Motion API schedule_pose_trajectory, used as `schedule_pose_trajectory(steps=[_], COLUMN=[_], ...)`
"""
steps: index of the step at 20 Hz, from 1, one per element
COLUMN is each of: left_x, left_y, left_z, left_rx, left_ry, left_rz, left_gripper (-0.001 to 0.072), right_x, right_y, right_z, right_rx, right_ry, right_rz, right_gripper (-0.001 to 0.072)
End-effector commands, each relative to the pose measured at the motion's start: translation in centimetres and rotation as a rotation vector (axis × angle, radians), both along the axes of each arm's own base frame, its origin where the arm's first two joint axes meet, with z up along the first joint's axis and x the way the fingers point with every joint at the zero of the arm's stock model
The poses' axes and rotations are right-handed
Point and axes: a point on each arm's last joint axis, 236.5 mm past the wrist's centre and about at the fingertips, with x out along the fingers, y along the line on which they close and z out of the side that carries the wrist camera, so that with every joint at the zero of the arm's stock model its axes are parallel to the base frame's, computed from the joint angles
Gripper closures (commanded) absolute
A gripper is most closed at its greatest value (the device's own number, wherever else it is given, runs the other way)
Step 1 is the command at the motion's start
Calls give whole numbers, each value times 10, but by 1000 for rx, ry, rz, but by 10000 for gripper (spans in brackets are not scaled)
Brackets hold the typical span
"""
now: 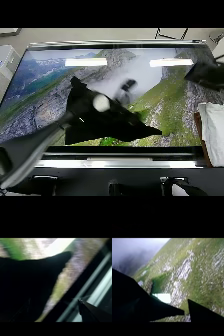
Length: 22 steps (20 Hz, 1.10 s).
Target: Fold the clothes and pants, and hang the long-sleeved shirts on hangers.
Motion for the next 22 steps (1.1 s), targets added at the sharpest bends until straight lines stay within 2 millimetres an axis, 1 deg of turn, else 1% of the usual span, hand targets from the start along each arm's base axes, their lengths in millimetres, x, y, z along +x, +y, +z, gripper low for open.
schedule_pose_trajectory(steps=[1, 2, 3, 4, 5, 6, 7, 8, 10, 12, 14, 17, 19, 20, 21, 22], left_x=[37, 37, 28, 12, -5, -25, -43, -61, -86, -99, -98, -95, -89, -84, -78, -74], left_y=[160, 206, 242, 277, 303, 326, 338, 341, 336, 333, 335, 334, 328, 323, 318, 313], left_z=[12, 11, 4, -9, -25, -45, -64, -81, -110, -132, -144, -150, -153, -154, -156, -158], left_rx=[205, 229, 246, 259, 263, 257, 229, 174, 83, 66, 73, 66, 50, 38, 30, 32], left_ry=[130, 185, 238, 291, 331, 367, 406, 455, 537, 568, 557, 562, 553, 543, 531, 525], left_rz=[159, 225, 271, 320, 371, 429, 486, 532, 567, 589, 618, 628, 638, 646, 662, 680], left_gripper=[5, 5, 6, 6, 6, 6, 7, 7, 7, 7, 7, 8, 10, 25, 146, 217], right_x=[-50, -66, -83, -93, -102, -109, -114, -119, -127, -129, -128, -125, -120, -119, -119, -118], right_y=[11, 15, 18, 21, 26, 33, 37, 42, 53, 58, 62, 61, 60, 60, 59, 58], right_z=[-76, -104, -133, -157, -176, -193, -206, -217, -229, -230, -228, -229, -230, -231, -234, -238], right_rx=[48, 62, 82, 100, 126, 155, 178, 201, 248, 271, 289, 288, 283, 282, 280, 272], right_ry=[313, 402, 484, 534, 567, 591, 602, 616, 635, 638, 634, 622, 603, 597, 595, 591], right_rz=[65, 90, 95, 86, 78, 68, 56, 46, 45, 47, 47, 44, 35, 31, 27, 19], right_gripper=[45, 45, 45, 45, 45, 45, 45, 45, 44, 44, 44, 44, 44, 44, 43, 43])
